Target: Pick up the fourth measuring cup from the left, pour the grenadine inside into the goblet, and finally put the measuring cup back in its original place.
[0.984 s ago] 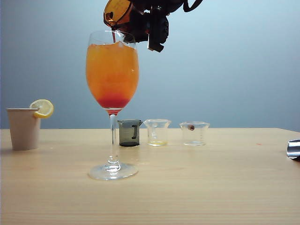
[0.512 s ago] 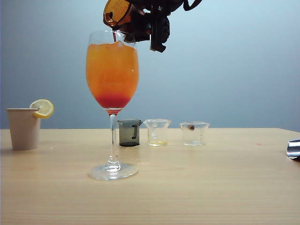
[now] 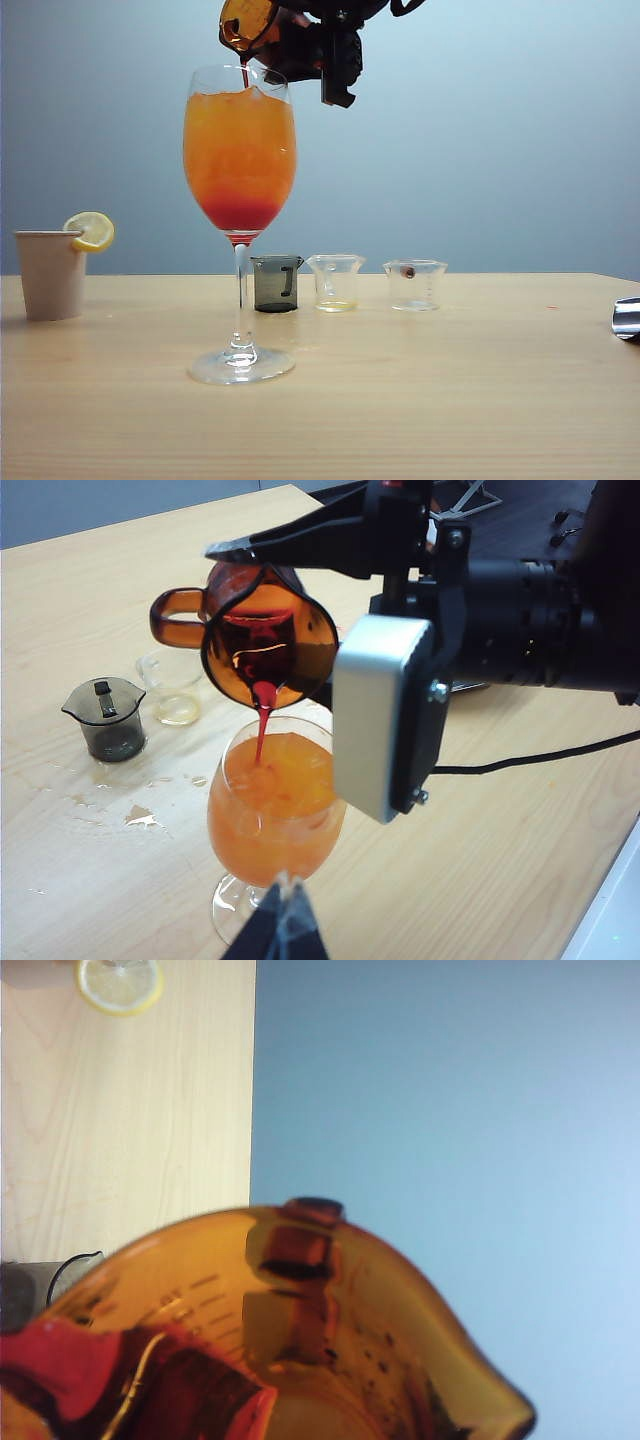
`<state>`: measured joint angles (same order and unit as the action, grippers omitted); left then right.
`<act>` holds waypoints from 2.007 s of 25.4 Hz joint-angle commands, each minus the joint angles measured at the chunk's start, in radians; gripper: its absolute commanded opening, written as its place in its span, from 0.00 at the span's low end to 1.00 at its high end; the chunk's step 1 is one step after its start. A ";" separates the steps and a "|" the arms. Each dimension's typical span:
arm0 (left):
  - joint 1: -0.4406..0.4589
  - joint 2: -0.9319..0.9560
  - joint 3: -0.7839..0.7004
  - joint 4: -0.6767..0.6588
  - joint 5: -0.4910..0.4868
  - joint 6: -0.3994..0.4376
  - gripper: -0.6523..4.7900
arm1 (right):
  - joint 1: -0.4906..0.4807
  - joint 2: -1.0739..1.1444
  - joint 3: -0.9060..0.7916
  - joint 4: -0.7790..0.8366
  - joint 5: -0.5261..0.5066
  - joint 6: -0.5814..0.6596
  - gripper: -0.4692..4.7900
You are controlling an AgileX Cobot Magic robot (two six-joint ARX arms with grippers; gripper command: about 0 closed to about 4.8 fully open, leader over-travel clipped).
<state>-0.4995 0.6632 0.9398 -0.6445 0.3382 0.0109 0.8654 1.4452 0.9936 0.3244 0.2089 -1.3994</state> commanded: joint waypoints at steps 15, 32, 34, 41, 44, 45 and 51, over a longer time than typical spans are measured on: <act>0.000 -0.001 0.006 0.008 0.007 0.009 0.11 | 0.002 -0.007 0.008 0.032 -0.005 -0.050 0.12; 0.000 -0.001 0.006 -0.005 0.007 0.019 0.11 | 0.002 -0.007 0.008 0.040 -0.006 -0.152 0.13; 0.000 -0.001 0.006 -0.005 0.007 0.019 0.11 | 0.002 -0.007 0.008 0.040 -0.006 -0.155 0.13; 0.000 -0.001 0.006 -0.005 0.008 0.020 0.11 | 0.002 -0.007 0.008 0.047 -0.005 -0.207 0.13; 0.000 -0.001 0.006 -0.005 0.017 0.037 0.11 | 0.002 -0.007 0.008 0.047 -0.005 -0.207 0.13; 0.000 -0.001 0.006 -0.005 0.026 0.039 0.11 | 0.002 -0.007 0.008 0.047 -0.005 -0.207 0.13; 0.000 -0.001 0.006 -0.005 0.026 0.042 0.11 | 0.002 -0.007 0.008 0.047 -0.005 -0.257 0.13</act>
<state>-0.4995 0.6632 0.9398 -0.6548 0.3565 0.0498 0.8654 1.4452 0.9936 0.3416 0.2066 -1.6466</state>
